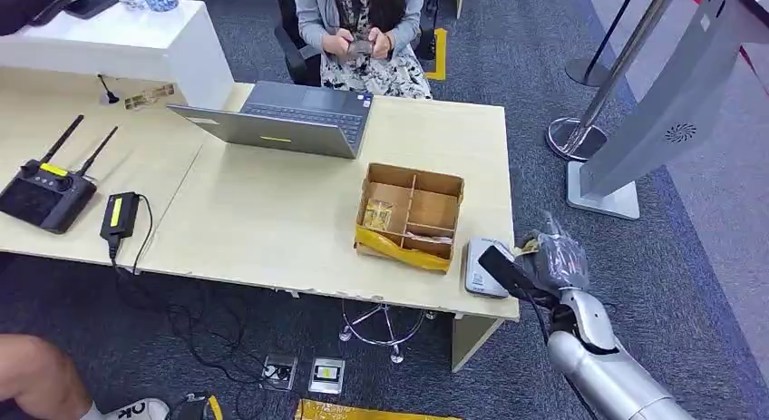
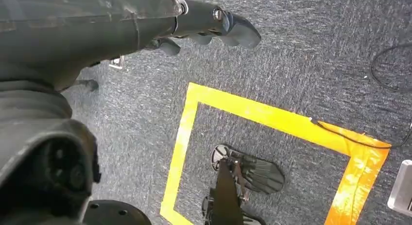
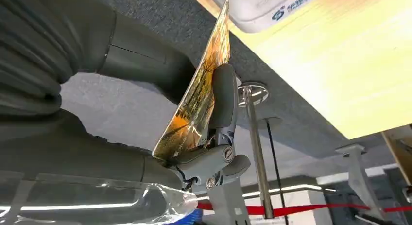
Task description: Pass the card to the sensor for recognition and then transmit it.
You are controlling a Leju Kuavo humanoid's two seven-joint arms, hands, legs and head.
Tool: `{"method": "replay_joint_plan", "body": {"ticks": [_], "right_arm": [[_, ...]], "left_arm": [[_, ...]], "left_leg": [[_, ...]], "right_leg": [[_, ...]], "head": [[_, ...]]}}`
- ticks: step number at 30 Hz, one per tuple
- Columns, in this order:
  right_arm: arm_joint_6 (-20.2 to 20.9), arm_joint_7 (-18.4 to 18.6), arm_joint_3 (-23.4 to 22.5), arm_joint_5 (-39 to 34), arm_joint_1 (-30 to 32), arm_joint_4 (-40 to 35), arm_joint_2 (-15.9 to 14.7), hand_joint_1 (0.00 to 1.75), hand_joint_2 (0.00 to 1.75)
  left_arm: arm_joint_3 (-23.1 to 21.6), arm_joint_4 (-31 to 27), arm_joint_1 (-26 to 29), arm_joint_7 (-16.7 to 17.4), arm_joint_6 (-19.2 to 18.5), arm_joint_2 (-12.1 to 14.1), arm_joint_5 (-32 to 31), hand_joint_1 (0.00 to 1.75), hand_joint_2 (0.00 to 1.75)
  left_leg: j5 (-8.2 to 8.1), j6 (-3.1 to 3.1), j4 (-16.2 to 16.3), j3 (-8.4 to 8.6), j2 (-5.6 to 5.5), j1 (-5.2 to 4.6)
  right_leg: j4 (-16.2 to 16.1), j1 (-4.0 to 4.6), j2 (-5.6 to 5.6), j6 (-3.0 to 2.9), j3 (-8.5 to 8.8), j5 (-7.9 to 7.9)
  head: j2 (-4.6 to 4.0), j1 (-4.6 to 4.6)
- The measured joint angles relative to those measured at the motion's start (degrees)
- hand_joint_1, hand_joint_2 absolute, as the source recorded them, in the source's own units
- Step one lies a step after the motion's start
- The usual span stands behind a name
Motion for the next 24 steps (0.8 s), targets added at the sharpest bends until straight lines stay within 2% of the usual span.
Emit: {"method": "replay_joint_plan", "body": {"ticks": [9, 24], "right_arm": [[0.00, 1.22, 1.01, 2.16, 0.03, 0.15, 0.55, 1.75, 1.75], [-0.57, -1.88, 2.21, -3.26, 1.23, 3.10, 2.60, 1.75, 1.75]], "left_arm": [[0.00, -0.02, -0.51, 0.46, -0.04, -0.11, -0.52, 0.00, 0.00], [0.00, -0.02, -0.66, 0.48, -0.13, -0.13, -0.37, 0.00, 0.00]], "left_leg": [[0.00, 0.00, 0.00, 0.00, 0.00, 0.00], [0.00, 0.00, -0.01, 0.01, 0.00, 0.00]], "right_leg": [[0.00, 0.00, 0.00, 0.00, -0.01, 0.00], [0.00, 0.00, 0.02, 0.00, 0.00, 0.00]], "head": [[0.00, 0.00], [0.00, 0.00]]}}
